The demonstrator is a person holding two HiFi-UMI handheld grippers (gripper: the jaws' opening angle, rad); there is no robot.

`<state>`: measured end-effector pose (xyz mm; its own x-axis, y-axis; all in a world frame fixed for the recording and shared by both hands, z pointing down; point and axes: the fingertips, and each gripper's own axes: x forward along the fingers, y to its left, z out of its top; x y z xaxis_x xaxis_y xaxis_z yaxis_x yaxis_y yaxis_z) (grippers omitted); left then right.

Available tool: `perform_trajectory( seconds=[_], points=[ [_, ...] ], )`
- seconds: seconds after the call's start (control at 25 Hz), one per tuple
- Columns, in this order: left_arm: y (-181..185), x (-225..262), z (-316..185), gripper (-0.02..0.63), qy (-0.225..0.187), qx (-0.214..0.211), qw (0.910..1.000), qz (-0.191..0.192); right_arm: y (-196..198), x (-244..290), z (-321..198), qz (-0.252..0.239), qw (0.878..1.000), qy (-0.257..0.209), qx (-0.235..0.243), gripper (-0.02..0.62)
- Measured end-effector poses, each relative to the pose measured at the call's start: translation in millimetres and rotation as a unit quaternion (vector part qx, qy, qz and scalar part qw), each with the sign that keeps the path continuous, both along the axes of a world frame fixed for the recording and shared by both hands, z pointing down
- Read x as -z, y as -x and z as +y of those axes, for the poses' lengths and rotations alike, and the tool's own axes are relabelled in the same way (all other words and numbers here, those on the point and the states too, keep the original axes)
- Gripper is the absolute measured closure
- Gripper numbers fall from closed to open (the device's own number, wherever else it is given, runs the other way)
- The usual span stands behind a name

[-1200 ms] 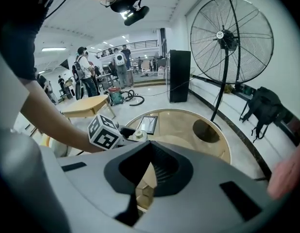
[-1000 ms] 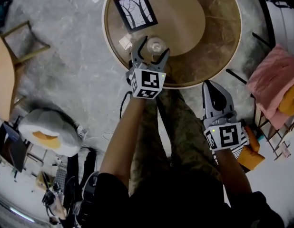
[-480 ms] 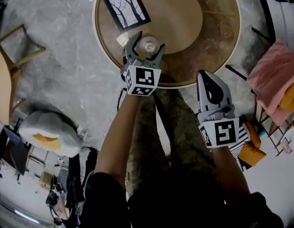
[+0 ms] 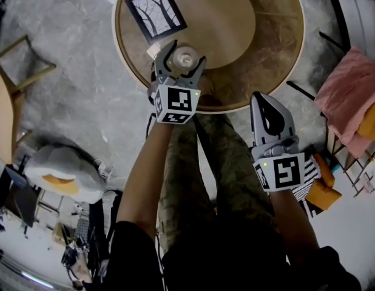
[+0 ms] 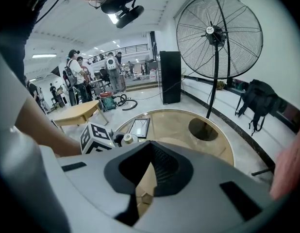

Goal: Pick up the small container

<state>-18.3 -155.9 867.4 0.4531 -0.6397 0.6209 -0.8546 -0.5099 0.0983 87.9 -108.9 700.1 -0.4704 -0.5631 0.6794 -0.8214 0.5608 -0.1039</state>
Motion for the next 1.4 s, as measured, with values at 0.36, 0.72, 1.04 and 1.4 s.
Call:
perform_trajectory(
  seconds=[0.36, 0.72, 1.04, 1.4],
  points=[
    [2.0, 6.2, 9.5, 0.256, -0.005, 0.010, 0.9999, -0.005, -7.4, -1.4, 9.5, 0.003, 1.000, 0.005, -0.004, 0.574],
    [13.5, 34.2, 16.7, 0.256, -0.013, 0.041, 0.9990, 0.008, -11.9, 2.4, 7.1, -0.025, 0.999, 0.013, -0.040, 0.574],
    [15.2, 78.4, 15.2, 0.256, -0.026, 0.045, 0.9985, 0.014, -12.1, 22.1, -0.9, -0.035, 0.998, -0.005, -0.051, 0.574],
    [23.9, 157.5, 2.8, 0.257, -0.041, 0.066, 0.9964, 0.034, 3.8, 58.6, -26.3, -0.049, 0.997, -0.017, -0.053, 0.574]
  ],
)
